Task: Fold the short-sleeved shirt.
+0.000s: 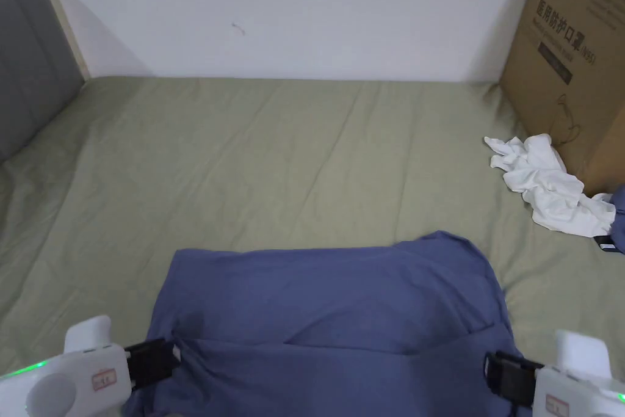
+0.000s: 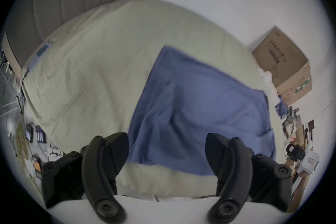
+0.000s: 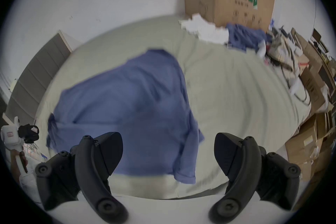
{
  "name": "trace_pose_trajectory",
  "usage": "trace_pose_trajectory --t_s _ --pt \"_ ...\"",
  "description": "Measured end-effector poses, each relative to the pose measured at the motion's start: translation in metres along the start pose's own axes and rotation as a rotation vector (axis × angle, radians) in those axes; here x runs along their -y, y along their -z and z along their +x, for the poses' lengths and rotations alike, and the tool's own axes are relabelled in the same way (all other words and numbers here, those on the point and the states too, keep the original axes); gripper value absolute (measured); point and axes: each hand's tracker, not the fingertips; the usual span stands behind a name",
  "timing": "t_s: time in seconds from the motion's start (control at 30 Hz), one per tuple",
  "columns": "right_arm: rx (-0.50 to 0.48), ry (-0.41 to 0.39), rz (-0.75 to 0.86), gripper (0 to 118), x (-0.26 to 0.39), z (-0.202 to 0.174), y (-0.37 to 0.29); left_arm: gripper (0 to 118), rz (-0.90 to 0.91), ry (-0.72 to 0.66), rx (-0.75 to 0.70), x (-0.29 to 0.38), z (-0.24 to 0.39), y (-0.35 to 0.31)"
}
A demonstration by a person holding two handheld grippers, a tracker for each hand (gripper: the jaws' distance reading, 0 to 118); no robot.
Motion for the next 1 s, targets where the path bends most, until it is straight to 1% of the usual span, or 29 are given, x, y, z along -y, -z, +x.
trace_pose_trajectory --t_s 0.13,0.2,0.3,0.4,0.47,0.5,0.53,0.57,0.6,0.63,0.67,0.7,0.73,0.8,1.0 --pt "-0.033 -0.026 0.173 107 -0.036 -0.017 -0.037 101 0.171 0.069 0.034 -0.026 0.030 -0.038" --pt "-0.038 -0.053 0.254 107 -0.052 -0.027 -0.054 101 0.254 0.089 0.053 -0.039 0.046 -0.054" --pt "-0.026 -0.103 0.356 107 -0.067 -0.043 -0.072 101 0.359 0.129 0.085 -0.055 0.067 -0.072" --pt "0.002 -0.153 0.445 107 -0.076 -0.057 -0.081 101 0.462 0.193 0.062 -0.064 0.089 -0.080" --pt "0.020 -0.180 0.490 102 -0.079 -0.066 -0.086 99 0.514 0.238 0.035 -0.067 0.101 -0.080" --pt "0.030 -0.187 0.509 94 -0.080 -0.071 -0.087 96 0.541 0.268 0.025 -0.066 0.107 -0.080" --pt "0.030 -0.191 0.531 80 -0.079 -0.073 -0.088 88 0.573 0.287 0.015 -0.064 0.112 -0.079" --pt "0.036 -0.186 0.553 75 -0.078 -0.076 -0.089 84 0.596 0.306 0.003 -0.061 0.116 -0.077" --pt "0.044 -0.182 0.568 75 -0.078 -0.078 -0.088 84 0.607 0.328 -0.019 -0.059 0.120 -0.075" --pt "0.046 -0.179 0.577 58 -0.078 -0.079 -0.088 68 0.604 0.336 -0.036 -0.058 0.123 -0.072" --pt "0.042 -0.179 0.590 40 -0.077 -0.080 -0.087 46 0.597 0.340 -0.029 -0.056 0.124 -0.068" --pt "0.047 -0.169 0.605 18 -0.077 -0.082 -0.085 16 0.589 0.349 -0.016 -0.054 0.123 -0.063" --pt "0.041 -0.160 0.617 5 -0.077 -0.081 -0.083 5 0.583 0.343 -0.007 -0.053 0.123 -0.060" --pt "0.008 -0.150 0.592 2 -0.081 -0.080 -0.077 4 0.580 0.331 0.014 -0.049 0.123 -0.053" --pt "0.011 -0.137 0.560 2 -0.087 -0.079 -0.057 3 0.513 0.336 0.009 -0.066 0.118 -0.025"
